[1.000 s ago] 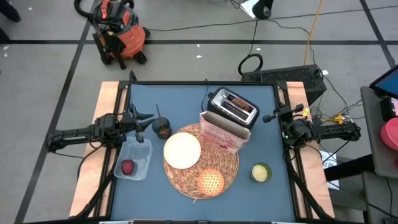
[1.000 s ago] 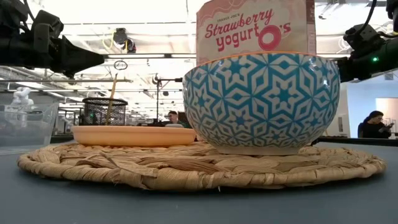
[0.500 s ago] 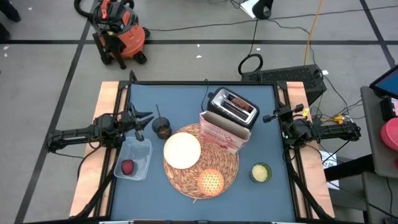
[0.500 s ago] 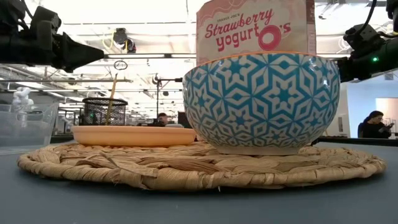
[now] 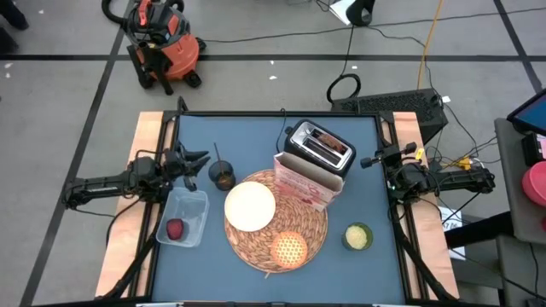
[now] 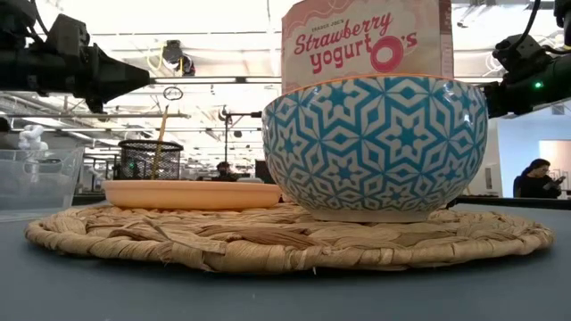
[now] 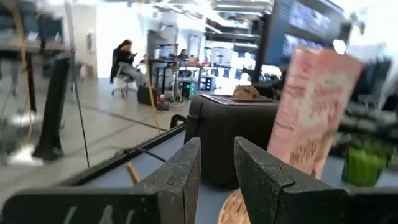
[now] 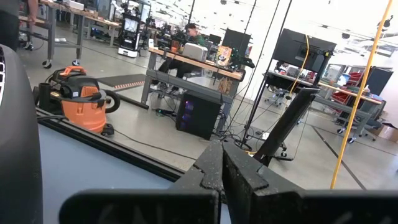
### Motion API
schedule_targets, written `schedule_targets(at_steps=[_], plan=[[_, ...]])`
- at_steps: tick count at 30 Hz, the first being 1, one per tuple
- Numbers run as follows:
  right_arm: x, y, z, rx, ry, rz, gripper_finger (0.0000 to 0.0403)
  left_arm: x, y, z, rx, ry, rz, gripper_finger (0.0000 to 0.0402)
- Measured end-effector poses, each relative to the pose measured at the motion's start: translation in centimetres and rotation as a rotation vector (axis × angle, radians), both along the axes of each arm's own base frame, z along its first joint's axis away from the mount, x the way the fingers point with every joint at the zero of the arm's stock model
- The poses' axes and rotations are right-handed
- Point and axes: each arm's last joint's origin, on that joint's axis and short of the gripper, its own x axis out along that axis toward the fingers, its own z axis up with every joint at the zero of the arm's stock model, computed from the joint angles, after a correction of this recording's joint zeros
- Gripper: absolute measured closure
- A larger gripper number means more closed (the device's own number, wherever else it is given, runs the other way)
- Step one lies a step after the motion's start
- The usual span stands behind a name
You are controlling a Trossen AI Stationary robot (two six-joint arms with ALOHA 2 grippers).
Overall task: Arrange a breakfast setting
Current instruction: Pour the cereal into the orange bowl
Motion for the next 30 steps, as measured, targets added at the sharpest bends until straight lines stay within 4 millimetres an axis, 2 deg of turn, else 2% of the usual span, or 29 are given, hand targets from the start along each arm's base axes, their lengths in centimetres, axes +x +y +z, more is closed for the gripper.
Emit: schedule_targets(at_steps=[13,30], plan=[[0.0,0.0,0.0,0.0,0.0,0.0,0.0403,-0.01,0.03,-0.01,-0.231,-0.097,-0.02,0.0297],[0.0,0.0,0.0,0.0,0.0,0.0,0.0403,-0.02,0.06,-0.01,-0.193,-0.082,-0.005,0.0297]])
